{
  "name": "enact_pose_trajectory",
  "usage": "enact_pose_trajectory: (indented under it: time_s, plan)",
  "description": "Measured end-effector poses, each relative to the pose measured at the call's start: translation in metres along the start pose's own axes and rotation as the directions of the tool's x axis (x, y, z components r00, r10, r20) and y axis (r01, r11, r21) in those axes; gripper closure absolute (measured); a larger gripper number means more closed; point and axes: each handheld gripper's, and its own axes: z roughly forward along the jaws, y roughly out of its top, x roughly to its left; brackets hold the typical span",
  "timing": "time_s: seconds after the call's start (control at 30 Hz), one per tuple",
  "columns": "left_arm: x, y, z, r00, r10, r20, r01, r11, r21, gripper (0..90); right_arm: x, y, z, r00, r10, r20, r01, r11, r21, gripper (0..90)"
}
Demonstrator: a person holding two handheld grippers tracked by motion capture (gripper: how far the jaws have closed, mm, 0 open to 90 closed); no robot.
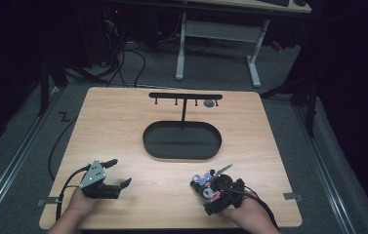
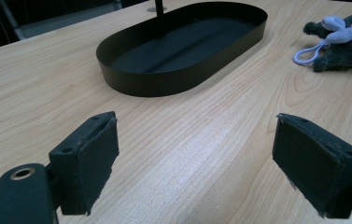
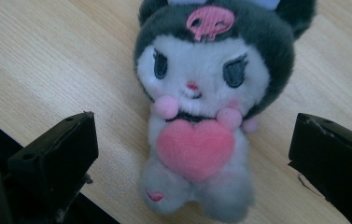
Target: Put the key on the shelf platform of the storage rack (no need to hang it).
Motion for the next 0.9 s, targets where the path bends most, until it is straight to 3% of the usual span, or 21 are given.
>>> enact_pose_trajectory:
  time_s: [0.33, 0.4, 0.47, 0.77, 0.9]
  plan:
    - [-0.0006, 0.0000, 0.0000, 1.0000, 0.006, -0.002, -0.006, 1.0000, 0.002, 15.4, 0.0003, -0.0033, 0.0046, 0.9998, 0.004, 0.020, -0.004, 1.000, 0.016, 5.9]
    - [-0.0007, -0.0001, -0.0001, 1.0000, 0.006, -0.001, -0.006, 1.0000, 0.002, 15.4, 0.0004, -0.0038, 0.0029, 0.9999, 0.015, 0.008, -0.015, 1.000, 0.018, 11.2]
    - [-0.0006, 0.0000, 0.0000, 1.0000, 0.005, -0.003, -0.005, 1.0000, 0.003, 15.4, 0.0011, -0.0047, 0.0013, 0.9996, 0.002, 0.027, -0.002, 1.000, 0.008, 17.4]
    - [-0.0006, 0.0000, 0.0001, 1.0000, 0.009, -0.001, -0.009, 1.0000, 0.002, 15.4, 0.0022, -0.0077, 0.0041, 0.9991, 0.040, 0.012, -0.040, 0.999, 0.025, 24.0]
    - [-0.0002, 0.0000, 0.0001, 1.0000, 0.006, -0.001, -0.006, 1.0000, 0.001, 15.4, 0.0034, -0.0077, 0.0056, 0.9992, 0.027, 0.029, -0.028, 0.999, 0.023, 26.7]
